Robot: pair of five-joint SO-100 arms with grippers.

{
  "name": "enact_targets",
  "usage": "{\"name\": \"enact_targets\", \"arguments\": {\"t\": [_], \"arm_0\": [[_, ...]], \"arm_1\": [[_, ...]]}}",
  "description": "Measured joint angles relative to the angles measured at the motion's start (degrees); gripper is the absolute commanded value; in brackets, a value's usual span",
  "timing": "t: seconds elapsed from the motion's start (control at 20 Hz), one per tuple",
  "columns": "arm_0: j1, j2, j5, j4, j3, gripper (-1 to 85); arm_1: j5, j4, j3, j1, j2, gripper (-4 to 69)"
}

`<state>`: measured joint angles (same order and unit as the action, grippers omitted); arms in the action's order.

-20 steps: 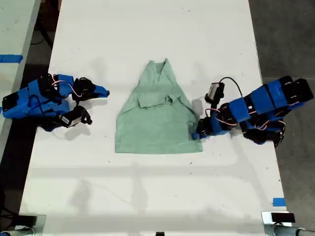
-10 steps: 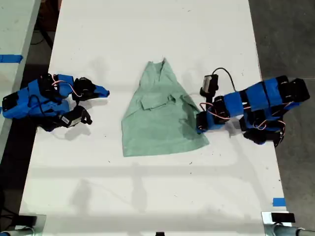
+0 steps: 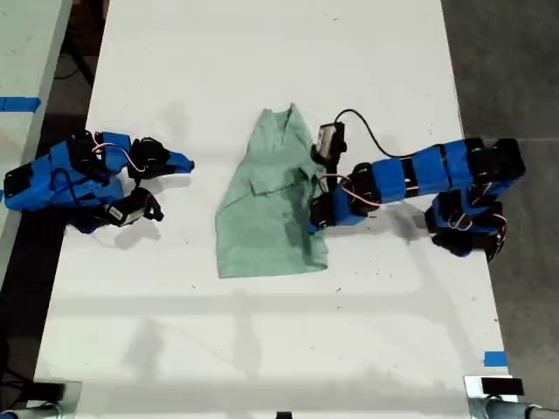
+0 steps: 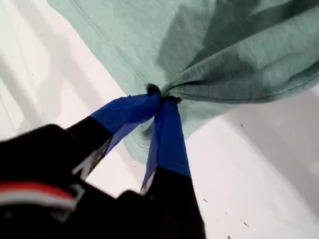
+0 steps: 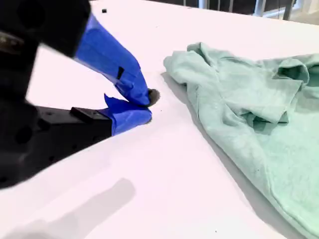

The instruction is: Fold t shirt

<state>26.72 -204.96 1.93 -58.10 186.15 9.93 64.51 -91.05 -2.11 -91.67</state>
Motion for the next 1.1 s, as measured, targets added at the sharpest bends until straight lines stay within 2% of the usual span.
{"name": "enact_targets", "arguments": {"t": [0.15, 0.2, 0.25, 0.3, 0.45, 0.6, 0.75, 0.85, 0.95, 1.1], "arm_0": [[0.0, 0.0, 0.0, 0.0, 0.0, -0.2], [0.0, 0.0, 0.0, 0.0, 0.0, -0.2], [0.0, 0.0, 0.0, 0.0, 0.0, -0.2], [0.0, 0.0, 0.0, 0.0, 0.0, -0.2], [0.0, 0.0, 0.0, 0.0, 0.0, -0.2], [0.0, 0.0, 0.0, 0.0, 0.0, -0.2], [0.0, 0.0, 0.0, 0.0, 0.0, -0.2], [0.0, 0.0, 0.0, 0.0, 0.0, -0.2], [0.0, 0.0, 0.0, 0.0, 0.0, -0.2], [0.0, 0.0, 0.0, 0.0, 0.0, -0.2]], "arm_1": [[3.7, 0.1, 16.3, -1.1, 17.1, -0.8], [4.2, 1.3, 21.7, -1.3, 22.7, 3.5], [4.3, 2.3, 25.6, -1.3, 26.9, 13.6], [3.9, 2.5, 26.5, -1.3, 28.1, 17.8], [3.8, 3.9, 28.0, -1.6, 28.4, 20.8], [3.3, 9.0, 28.0, -2.4, 26.0, 21.6], [2.0, 16.9, 27.2, -2.4, 17.3, 18.5], [1.1, 22.9, 23.8, -2.0, 11.1, 10.0], [0.6, 27.4, 18.5, -0.7, 4.7, -1.7], [0.7, 30.9, 6.2, 1.2, -6.7, -1.6]]}}
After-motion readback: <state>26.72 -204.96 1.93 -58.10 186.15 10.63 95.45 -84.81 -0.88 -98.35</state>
